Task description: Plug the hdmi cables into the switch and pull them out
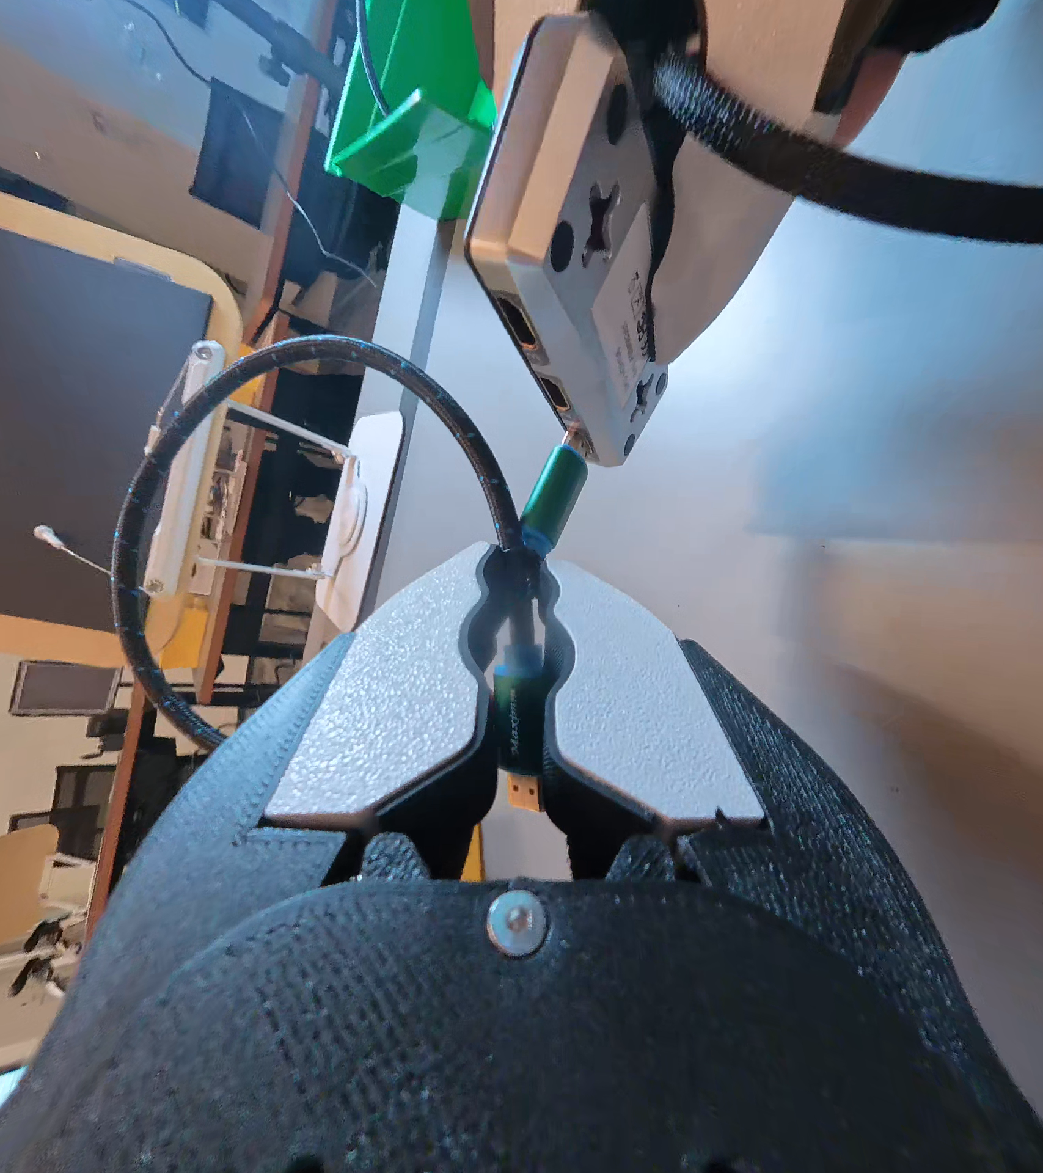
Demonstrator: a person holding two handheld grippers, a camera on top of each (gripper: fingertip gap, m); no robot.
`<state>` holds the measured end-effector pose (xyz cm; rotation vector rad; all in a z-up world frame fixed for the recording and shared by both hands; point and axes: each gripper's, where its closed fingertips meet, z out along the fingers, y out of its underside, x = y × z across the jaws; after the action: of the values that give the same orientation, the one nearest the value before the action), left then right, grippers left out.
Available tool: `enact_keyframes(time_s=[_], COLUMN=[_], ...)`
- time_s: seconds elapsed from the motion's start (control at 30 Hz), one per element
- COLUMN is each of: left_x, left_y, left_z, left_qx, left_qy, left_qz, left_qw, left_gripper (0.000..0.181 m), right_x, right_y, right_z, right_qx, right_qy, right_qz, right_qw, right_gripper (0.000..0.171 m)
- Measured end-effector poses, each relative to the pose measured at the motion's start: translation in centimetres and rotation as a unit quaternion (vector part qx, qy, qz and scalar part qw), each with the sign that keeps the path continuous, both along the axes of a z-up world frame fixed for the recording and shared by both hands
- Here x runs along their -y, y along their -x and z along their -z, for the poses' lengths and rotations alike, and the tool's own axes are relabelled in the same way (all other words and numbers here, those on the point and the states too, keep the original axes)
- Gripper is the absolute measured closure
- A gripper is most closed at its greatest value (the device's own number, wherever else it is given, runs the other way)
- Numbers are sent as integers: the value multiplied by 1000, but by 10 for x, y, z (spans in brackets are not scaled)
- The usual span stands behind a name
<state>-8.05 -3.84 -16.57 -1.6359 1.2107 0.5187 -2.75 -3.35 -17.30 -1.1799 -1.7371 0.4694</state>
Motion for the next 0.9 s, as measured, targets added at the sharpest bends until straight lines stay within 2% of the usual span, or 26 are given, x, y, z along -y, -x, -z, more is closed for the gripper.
enact_keyframes(time_s=[0.2, 0.4, 0.57, 0.6, 0.67, 0.7, 0.77, 0.9], left_x=[-2, -3, -10, -7, -4, -3, -5, -5], left_y=[4, 2, 7, 4, 1, 2, 6, 5], left_z=[10, -2, -7, -2, 5, 5, -3, -5], left_qx=[-22, 35, 59, 64, 75, 67, 25, -67], left_qy=[23, 26, 25, 37, 54, 47, 3, -45], left_qz=[-15, 2, 19, 33, 40, 42, 41, 26], left_qw=[999, 999, 998, 997, 995, 996, 999, 996], left_gripper=[171, 170, 169, 158, 149, 150, 168, 169], right_x=[0, -1, -5, -2, 0, 1, 5, 5], right_y=[4, 3, 4, 4, 4, 4, 6, 8], right_z=[4, -7, -18, -17, -16, -16, -18, -16], right_qx=[13, -27, -29, -27, -21, -20, -27, -19], right_qy=[-43, -34, -158, -183, -216, -230, -241, -241], right_qz=[13, -4, -4, -9, -13, -15, -21, -10], right_qw=[999, 999, 987, 983, 976, 973, 970, 970], right_gripper=[150, 149, 148, 148, 149, 149, 149, 150])
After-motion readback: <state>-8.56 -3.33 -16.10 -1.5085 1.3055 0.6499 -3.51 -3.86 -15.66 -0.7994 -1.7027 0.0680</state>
